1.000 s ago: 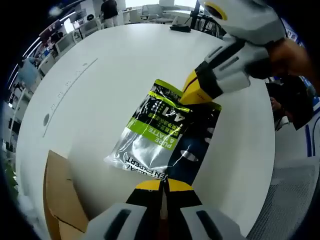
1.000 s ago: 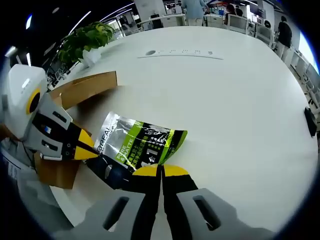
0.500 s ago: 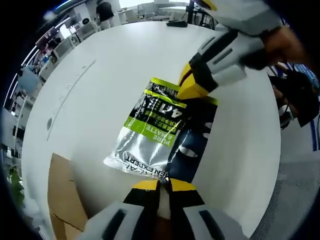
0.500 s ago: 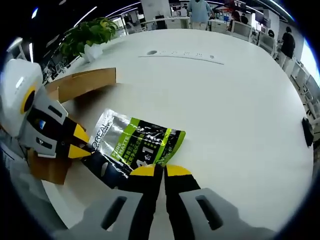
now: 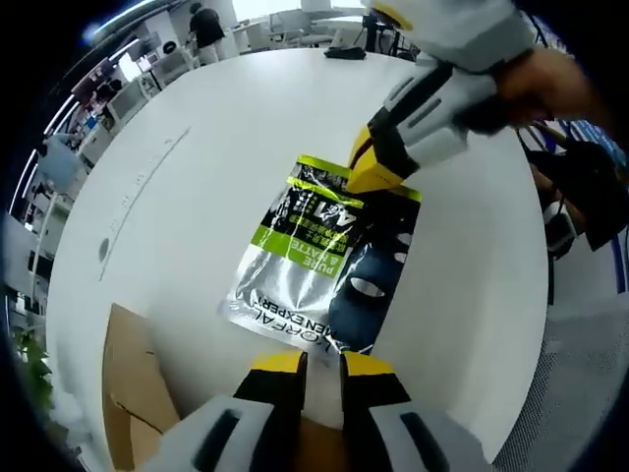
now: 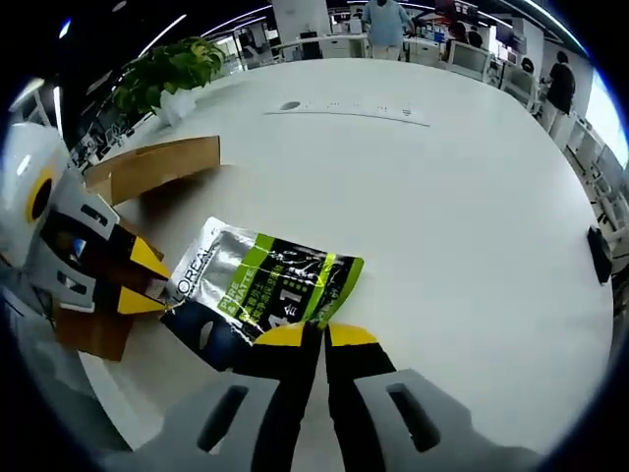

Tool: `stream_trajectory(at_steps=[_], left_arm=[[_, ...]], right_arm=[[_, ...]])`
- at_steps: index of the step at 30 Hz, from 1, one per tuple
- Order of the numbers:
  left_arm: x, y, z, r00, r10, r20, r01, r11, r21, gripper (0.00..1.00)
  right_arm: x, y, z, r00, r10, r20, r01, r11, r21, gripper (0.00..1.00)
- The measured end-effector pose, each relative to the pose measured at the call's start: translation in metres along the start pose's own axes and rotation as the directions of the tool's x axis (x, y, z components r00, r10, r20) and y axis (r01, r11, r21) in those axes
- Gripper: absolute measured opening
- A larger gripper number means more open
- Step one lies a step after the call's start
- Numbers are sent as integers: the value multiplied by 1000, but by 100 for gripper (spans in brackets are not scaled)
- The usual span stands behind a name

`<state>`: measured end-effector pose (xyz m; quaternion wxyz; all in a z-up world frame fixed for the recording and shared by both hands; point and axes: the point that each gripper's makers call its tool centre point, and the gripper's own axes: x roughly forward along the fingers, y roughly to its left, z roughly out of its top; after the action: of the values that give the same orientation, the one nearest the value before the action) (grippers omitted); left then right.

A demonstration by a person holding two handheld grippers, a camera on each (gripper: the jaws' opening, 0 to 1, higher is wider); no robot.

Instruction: Operate the shoe box by opening the lid, removing the specified soft item, and placing it in the target area until the item is outside and the box remains undamaged.

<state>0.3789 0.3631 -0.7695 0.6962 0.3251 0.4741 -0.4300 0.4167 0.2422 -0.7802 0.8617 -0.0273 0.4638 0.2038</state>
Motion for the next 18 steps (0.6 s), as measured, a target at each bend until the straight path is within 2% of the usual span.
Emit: stream_trajectory(at_steps=[6, 15, 18], left_arm=[[-18, -1, 16, 997, 6, 81, -6, 1000, -5, 19], [-40, -2, 22, 989, 2, 149, 3, 999, -36, 21], [-49, -3, 25, 983, -4, 184, 18, 997, -71, 23]], right_arm=[[0, 1, 1, 1000, 1, 2, -1, 1000, 2, 6], [-7, -6, 6, 999, -17, 29, 17, 1000, 4, 12], [-14, -5, 6, 999, -21, 35, 22, 1000, -7, 13]])
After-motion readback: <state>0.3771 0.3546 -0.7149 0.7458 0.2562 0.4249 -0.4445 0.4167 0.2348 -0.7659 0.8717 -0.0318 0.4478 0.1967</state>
